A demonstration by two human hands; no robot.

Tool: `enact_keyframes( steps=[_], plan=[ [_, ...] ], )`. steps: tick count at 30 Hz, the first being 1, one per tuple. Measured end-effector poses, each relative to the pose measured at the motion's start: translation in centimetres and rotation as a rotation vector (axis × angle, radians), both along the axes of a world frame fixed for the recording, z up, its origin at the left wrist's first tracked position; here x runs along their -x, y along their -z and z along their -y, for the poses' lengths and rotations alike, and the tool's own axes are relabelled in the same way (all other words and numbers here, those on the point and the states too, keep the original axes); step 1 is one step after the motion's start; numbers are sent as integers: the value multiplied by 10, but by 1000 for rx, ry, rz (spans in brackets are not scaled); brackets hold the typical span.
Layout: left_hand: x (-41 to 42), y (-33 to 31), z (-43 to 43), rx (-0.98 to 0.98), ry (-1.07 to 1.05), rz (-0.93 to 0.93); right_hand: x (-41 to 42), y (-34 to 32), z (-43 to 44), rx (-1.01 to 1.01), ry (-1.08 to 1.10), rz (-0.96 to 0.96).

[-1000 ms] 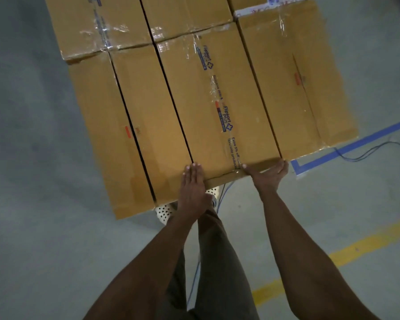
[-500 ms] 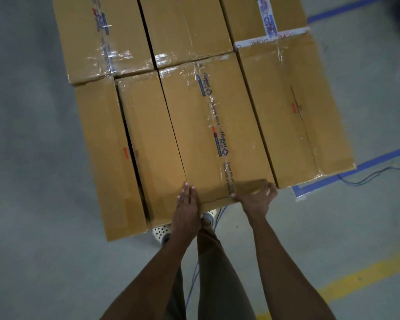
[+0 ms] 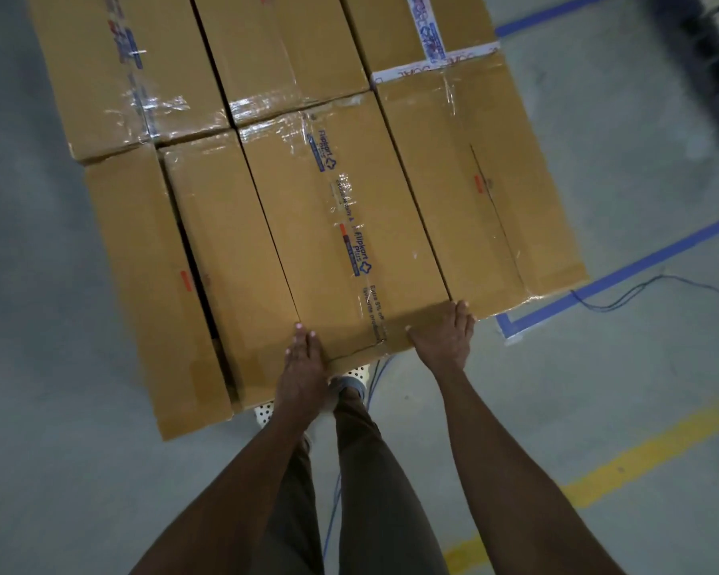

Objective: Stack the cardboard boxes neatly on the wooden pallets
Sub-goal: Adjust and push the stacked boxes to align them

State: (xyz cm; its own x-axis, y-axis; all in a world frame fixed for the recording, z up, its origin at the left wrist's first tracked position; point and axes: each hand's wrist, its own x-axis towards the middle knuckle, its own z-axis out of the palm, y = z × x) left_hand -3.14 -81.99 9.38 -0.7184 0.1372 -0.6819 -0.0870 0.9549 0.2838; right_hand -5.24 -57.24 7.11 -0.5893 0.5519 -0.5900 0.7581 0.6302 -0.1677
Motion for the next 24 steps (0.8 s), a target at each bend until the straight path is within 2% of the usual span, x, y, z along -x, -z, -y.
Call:
enact_keyframes(
  steps=[8,12,14,18,22,24],
  plan=[
    [20,-14,13,-65,28,41,7,-23,-2,2,-117,167],
    [23,-51,36,-106,-75,-24,6,-45,63,5,-249,11],
    [12,-69,57,-102,-185,-113,-7,-55,110,70,-388,-33],
    [-33,-90,117,-106,-474,-368,-45,-75,205,179,-735,46],
    [-99,-97,185,-51,-794,-411,-65,-84,274,159,-1231,-8],
    [-132,-88,215,-38,-969,-433,-59,-84,308,140,-1357,-64]
  ],
)
